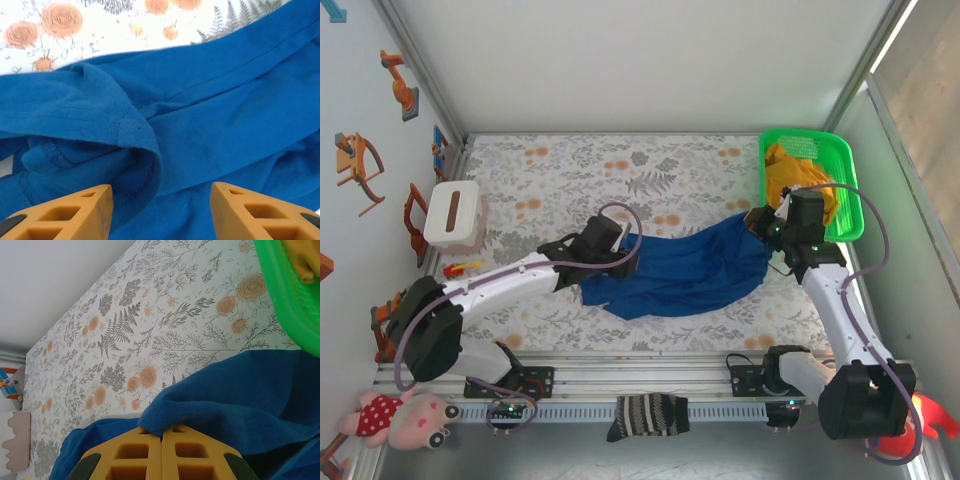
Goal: Fold the inside-out t-shirt
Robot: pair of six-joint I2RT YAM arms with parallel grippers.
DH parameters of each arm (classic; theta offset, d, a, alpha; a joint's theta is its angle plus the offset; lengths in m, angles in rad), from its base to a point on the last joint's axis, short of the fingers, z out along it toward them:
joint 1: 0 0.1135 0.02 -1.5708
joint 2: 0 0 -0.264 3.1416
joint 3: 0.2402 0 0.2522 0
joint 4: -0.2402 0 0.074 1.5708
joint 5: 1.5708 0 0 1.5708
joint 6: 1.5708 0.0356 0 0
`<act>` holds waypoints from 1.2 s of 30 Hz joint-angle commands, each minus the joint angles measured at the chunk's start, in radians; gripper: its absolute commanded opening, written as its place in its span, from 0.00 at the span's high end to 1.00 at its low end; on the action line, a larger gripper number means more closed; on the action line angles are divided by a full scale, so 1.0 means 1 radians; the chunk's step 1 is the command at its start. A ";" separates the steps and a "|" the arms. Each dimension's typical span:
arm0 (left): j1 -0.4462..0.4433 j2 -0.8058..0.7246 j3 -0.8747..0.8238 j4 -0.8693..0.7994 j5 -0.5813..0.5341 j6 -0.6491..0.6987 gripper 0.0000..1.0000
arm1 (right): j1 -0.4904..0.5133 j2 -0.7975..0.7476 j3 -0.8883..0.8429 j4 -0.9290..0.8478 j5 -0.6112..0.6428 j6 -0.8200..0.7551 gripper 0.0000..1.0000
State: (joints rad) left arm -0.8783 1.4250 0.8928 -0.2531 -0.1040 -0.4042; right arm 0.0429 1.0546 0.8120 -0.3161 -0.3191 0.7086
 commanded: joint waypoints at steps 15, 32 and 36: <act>-0.013 0.084 0.392 -0.138 0.085 -0.037 1.00 | 0.008 0.004 0.089 -0.018 0.023 -0.032 1.00; -0.010 0.047 0.308 0.027 0.135 -0.084 1.00 | 0.003 0.035 0.176 -0.053 0.027 -0.064 1.00; 0.231 -0.081 0.388 -0.036 0.200 -0.004 1.00 | -0.047 0.118 0.433 -0.124 0.000 -0.110 1.00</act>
State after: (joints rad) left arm -0.7933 1.4704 1.1881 -0.2775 0.0837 -0.4862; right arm 0.0303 1.1458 1.0653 -0.4316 -0.3138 0.6529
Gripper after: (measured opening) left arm 0.042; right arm 0.046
